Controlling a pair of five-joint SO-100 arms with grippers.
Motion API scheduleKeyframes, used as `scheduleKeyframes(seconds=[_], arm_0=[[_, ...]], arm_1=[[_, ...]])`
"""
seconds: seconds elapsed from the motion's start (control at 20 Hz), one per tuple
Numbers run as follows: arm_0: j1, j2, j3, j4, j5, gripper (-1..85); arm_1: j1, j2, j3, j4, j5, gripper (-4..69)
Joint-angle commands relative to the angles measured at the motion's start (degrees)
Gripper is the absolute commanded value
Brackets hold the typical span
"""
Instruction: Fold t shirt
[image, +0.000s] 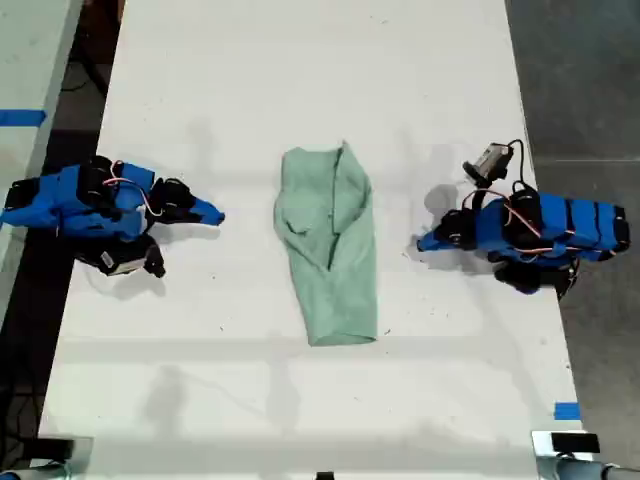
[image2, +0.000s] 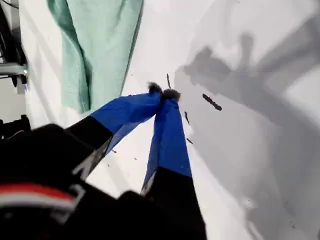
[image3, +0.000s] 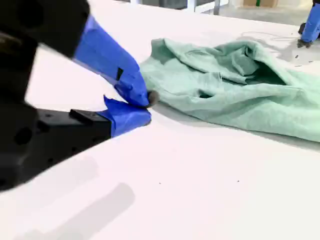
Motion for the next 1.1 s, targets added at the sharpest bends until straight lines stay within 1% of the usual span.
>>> scheduleKeyframes(seconds=[0.0, 0.45, 0.5, 0.6, 0.65, 0.7, 0.75, 0.8, 0.9, 0.95, 1.0, 1.05], arm_0=[[0.6, 0.4, 0.6, 0.5, -2.0, -0.1], [0.6, 0.4, 0.6, 0.5, -2.0, -0.1], [0.8, 0.4, 0.7, 0.4, -2.7, -0.1], [1.4, -0.8, -0.2, 0.7, -10.4, -0.1], [2.5, -7.5, -4.0, -0.4, -14.8, -0.1], [6.2, -20.2, -10.5, -2.7, -19.3, -0.1], [10.2, -36.0, -19.6, -5.6, -22.5, 0.0], [14.2, -51.4, -30.1, -7.2, -23.6, 0.0], [19.2, -76.5, -52.8, -6.5, -23.5, 0.0], [21.2, -86.7, -63.2, -6.2, -22.4, 5.9], [22.9, -96.7, -73.1, -5.5, -20.4, 18.8], [24.1, -105.7, -82.4, -4.5, -18.7, 24.7]], arm_1=[[-0.4, 0.8, 2.1, 0.4, -1.8, 1.2], [-0.3, 0.8, 2.2, 0.4, -1.6, 1.2], [-0.4, 0.8, 2.3, 0.4, -1.3, 1.2], [-0.4, 0.3, 2.3, 0.3, 6.7, 1.2], [-1.2, -2.6, -0.6, 0.8, 9.7, 1.2], [-2.4, -10.6, -5.4, 0.2, 12.3, 1.1], [-4.7, -22.9, -12.5, -2.5, 14.1, 1.0], [-7.6, -38.1, -22.5, -4.7, 14.9, 0.8], [-13.4, -63.8, -44.3, -4.8, 14.8, 0.7], [-15.9, -73.2, -53.3, -4.9, 14.2, 1.8], [-18.1, -80.5, -60.1, -5.3, 13.8, 13.5], [-20.3, -86.0, -64.9, -6.0, 14.1, 26.2]])
